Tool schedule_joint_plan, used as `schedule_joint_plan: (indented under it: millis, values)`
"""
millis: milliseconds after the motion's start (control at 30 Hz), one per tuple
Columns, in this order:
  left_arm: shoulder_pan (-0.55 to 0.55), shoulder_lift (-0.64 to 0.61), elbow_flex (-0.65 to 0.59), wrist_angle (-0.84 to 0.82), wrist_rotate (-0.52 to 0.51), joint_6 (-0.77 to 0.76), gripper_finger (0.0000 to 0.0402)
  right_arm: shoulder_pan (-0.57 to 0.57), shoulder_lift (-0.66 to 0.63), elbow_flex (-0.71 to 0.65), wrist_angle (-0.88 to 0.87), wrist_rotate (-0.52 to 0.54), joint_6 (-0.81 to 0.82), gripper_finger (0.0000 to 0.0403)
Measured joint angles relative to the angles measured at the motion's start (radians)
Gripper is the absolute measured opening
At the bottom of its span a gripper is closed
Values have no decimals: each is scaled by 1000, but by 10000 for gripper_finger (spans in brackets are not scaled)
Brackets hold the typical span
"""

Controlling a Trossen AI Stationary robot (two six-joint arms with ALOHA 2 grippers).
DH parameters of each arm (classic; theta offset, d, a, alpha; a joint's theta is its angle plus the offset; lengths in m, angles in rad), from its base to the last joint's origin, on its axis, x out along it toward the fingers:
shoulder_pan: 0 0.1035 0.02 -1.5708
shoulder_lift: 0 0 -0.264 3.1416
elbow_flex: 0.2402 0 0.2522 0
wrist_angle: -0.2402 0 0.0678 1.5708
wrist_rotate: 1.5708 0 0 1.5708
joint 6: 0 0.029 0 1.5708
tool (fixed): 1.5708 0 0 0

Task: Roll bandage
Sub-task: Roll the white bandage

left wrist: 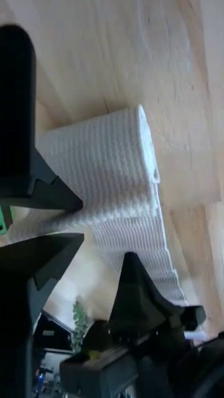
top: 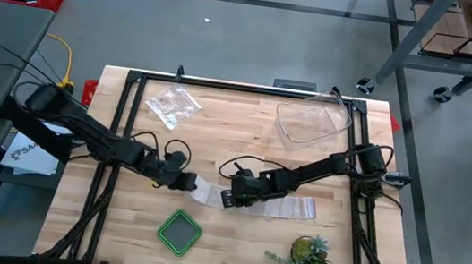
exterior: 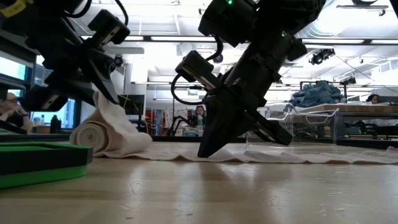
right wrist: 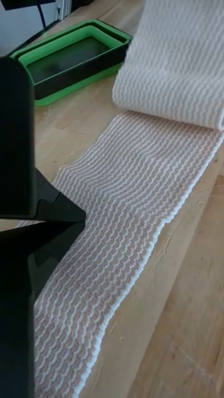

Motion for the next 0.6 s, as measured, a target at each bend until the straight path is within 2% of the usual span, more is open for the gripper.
schedule_joint_plan:
  millis: [233, 333, 433, 500, 600]
  values:
    - [0, 78, 0, 153, 1, 30, 126, 0, 0, 0, 1, 0, 0, 0]
    - [15, 124, 0, 258, 45, 73, 146, 0, 0, 0, 1, 0, -1, 0]
    - [41, 154, -2, 279, 80, 79, 159, 0, 0, 0, 1, 0, -5, 0]
    - [61, 134, -2, 292, 85, 93, 163, 0, 0, 0, 2, -1, -6, 0]
    - [90, 40, -1, 268, 67, 155, 165, 0, 0, 0, 2, -6, -8, 0]
